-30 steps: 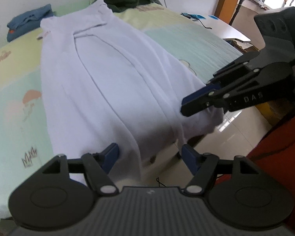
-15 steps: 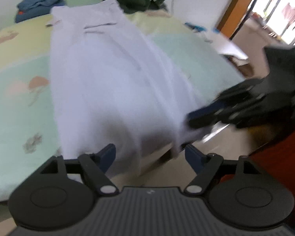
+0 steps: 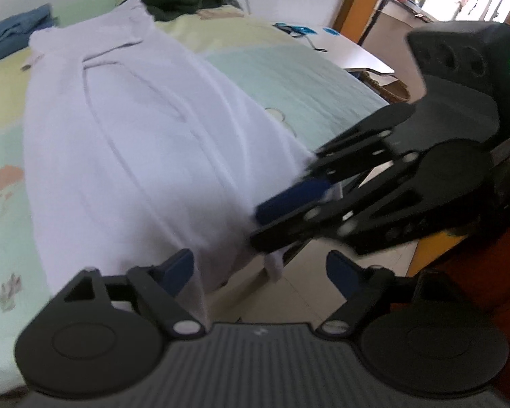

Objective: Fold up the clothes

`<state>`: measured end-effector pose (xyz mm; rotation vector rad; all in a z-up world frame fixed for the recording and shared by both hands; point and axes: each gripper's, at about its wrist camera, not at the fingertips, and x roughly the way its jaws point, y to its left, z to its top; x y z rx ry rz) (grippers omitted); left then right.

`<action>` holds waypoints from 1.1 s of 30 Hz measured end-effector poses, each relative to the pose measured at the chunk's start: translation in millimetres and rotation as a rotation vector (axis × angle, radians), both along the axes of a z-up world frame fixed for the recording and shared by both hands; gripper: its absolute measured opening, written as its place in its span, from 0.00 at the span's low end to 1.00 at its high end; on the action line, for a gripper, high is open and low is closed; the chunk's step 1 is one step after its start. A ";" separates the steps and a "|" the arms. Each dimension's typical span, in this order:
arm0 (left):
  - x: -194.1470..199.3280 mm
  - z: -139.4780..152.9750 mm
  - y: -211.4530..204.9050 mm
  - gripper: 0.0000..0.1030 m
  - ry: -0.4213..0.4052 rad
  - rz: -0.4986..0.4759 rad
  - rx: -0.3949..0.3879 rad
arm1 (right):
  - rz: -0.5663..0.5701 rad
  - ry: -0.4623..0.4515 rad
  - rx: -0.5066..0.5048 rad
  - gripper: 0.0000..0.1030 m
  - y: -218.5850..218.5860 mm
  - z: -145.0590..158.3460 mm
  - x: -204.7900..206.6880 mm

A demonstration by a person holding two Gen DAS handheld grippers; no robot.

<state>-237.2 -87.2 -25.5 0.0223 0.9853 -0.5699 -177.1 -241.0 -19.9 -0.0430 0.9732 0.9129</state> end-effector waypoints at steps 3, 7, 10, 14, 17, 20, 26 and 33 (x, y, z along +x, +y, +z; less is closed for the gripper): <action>-13.1 4.0 23.2 0.83 0.006 0.098 0.044 | -0.038 0.006 -0.041 0.22 -16.4 5.5 -2.3; -24.5 -2.8 56.2 0.84 0.050 0.245 0.071 | -0.150 0.079 -0.088 0.22 -54.2 5.3 -0.9; -23.4 -15.1 68.1 0.82 0.062 0.297 0.068 | -0.176 0.097 -0.120 0.22 -66.2 -0.9 -2.5; -12.0 -35.5 72.8 0.81 0.115 0.314 0.026 | -0.176 0.111 -0.128 0.28 -68.2 -9.7 -2.8; -8.4 -41.5 72.5 0.81 0.125 0.315 0.014 | -0.169 0.110 -0.123 0.29 -65.6 -13.0 -2.2; -9.4 -41.3 71.9 0.85 0.128 0.319 -0.018 | -0.159 0.118 -0.104 0.30 -59.6 -15.0 0.2; 0.2 -50.8 68.9 0.85 0.140 0.318 -0.030 | -0.157 0.157 -0.073 0.33 -56.1 -26.7 9.2; 4.2 -57.0 69.4 0.59 0.140 0.267 0.014 | -0.120 0.175 -0.058 0.34 -51.5 -30.4 13.8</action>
